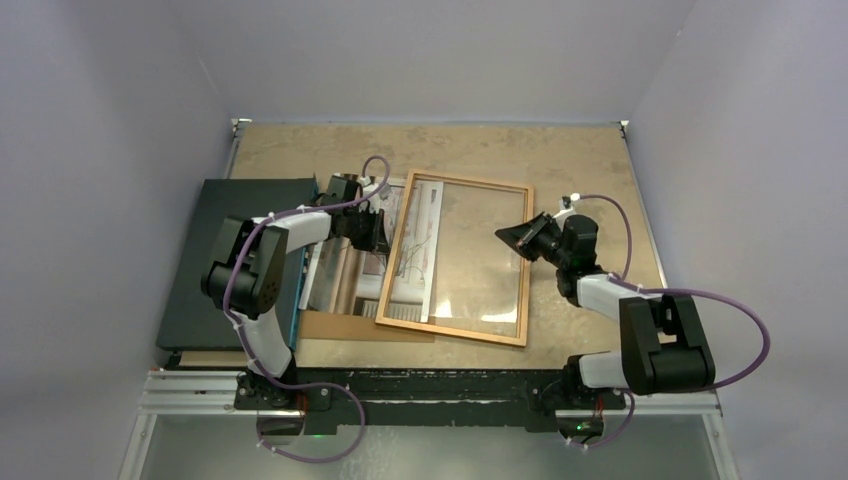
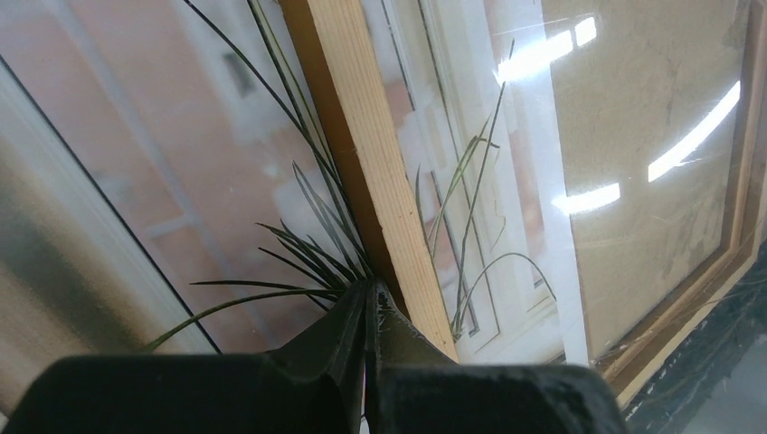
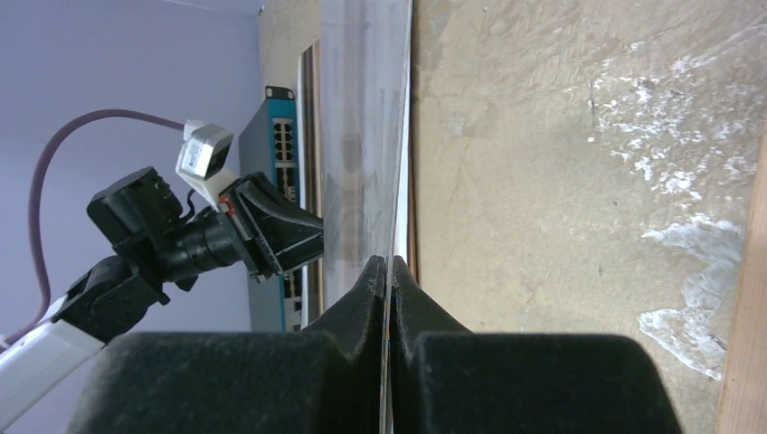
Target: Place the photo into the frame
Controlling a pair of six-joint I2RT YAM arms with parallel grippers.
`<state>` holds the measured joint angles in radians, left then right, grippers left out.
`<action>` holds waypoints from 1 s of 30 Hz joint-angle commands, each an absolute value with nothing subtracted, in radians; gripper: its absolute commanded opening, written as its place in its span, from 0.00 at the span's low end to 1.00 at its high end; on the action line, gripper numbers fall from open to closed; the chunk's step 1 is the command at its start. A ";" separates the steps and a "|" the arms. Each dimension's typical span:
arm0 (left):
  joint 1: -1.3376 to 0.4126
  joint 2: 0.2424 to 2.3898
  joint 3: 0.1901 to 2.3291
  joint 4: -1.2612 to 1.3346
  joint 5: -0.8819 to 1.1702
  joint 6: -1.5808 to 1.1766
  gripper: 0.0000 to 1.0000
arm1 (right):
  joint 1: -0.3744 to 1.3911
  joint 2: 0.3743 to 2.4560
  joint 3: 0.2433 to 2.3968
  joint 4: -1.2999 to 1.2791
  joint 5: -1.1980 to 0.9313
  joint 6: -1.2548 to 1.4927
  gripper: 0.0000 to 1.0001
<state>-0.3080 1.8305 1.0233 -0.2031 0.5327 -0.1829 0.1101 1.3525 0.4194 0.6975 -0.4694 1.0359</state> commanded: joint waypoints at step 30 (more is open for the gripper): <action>-0.319 1.824 0.999 -0.211 0.542 -0.196 0.00 | 0.131 1.457 0.490 0.643 -0.389 1.000 0.28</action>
